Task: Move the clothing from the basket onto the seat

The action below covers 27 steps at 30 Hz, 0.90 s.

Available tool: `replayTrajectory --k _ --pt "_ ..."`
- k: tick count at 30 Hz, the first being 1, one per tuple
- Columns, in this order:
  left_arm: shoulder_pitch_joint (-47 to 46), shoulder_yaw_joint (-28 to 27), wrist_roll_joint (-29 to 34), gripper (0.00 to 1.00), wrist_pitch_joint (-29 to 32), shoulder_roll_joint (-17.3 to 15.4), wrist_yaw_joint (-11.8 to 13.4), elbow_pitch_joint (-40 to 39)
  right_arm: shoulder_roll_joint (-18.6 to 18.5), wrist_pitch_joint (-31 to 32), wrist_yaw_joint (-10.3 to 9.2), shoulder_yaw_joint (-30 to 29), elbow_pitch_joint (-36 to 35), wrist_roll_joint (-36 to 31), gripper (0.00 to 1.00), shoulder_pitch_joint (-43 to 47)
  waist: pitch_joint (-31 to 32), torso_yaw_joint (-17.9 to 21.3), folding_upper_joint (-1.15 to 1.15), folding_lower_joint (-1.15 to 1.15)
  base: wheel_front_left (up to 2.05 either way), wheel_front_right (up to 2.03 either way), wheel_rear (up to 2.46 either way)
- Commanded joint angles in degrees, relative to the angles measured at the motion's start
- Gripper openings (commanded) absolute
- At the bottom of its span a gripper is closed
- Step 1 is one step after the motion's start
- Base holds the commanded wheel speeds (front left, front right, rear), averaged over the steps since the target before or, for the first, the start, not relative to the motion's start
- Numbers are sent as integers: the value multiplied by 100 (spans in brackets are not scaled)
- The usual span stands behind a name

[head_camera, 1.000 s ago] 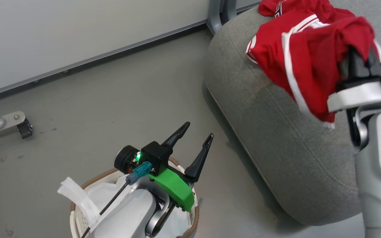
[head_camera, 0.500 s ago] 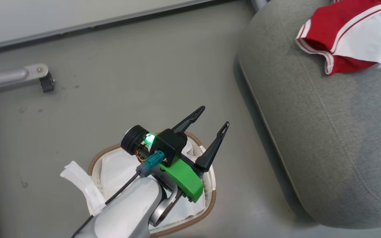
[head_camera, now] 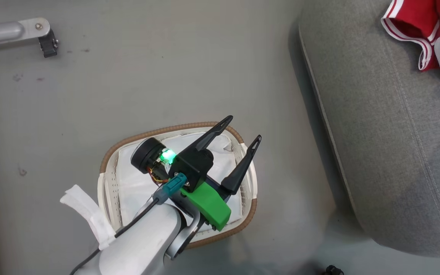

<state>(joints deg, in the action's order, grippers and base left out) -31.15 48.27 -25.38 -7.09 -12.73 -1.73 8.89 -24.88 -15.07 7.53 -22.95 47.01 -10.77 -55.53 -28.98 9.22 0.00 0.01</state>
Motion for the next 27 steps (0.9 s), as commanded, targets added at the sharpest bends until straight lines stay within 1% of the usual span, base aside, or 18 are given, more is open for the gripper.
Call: replayTrajectory --k 1,5,6,7,8,9,10,16,21,27 --pt "-25 -5 7 100 16 -58 32 -49 -19 -15 -8 -125 49 -71 0 127 -63 -5 0 -1 0 0 0" --pt "64 -37 -18 100 12 -140 84 -85 128 -15 -8 -329 100 -207 0 334 -28 57 0 -1 0 0 0" --pt "90 -47 -35 100 5 -156 99 -85 190 -15 -8 -346 70 -230 23 380 -5 82 0 -1 0 0 0" --pt "108 -52 -49 100 -6 -164 114 -82 243 -15 -8 -340 32 -235 35 420 20 103 0 -1 0 0 0" --pt "130 -57 -70 100 -21 -171 115 -73 310 -15 -8 -306 -37 -233 65 484 57 127 0 -1 0 0 0" --pt "142 -56 -87 100 -68 -168 93 -83 358 -15 -8 -266 -93 -235 98 544 91 150 0 -1 0 0 0" --pt "167 -62 -117 100 -100 -160 81 -75 418 -15 -8 -213 -162 -234 100 642 143 176 0 -1 0 0 0" --pt "291 -83 -227 100 -250 -87 87 55 645 -15 -8 -5 -539 -115 100 1214 493 253 0 -1 0 0 0" --pt "432 -173 -411 100 -421 -21 133 193 726 -15 -8 133 -829 -26 100 1687 856 261 0 -1 0 0 0" --pt "584 -451 -561 100 -598 41 349 418 696 -15 -8 315 -1104 57 100 1986 1332 134 0 -1 0 0 0"
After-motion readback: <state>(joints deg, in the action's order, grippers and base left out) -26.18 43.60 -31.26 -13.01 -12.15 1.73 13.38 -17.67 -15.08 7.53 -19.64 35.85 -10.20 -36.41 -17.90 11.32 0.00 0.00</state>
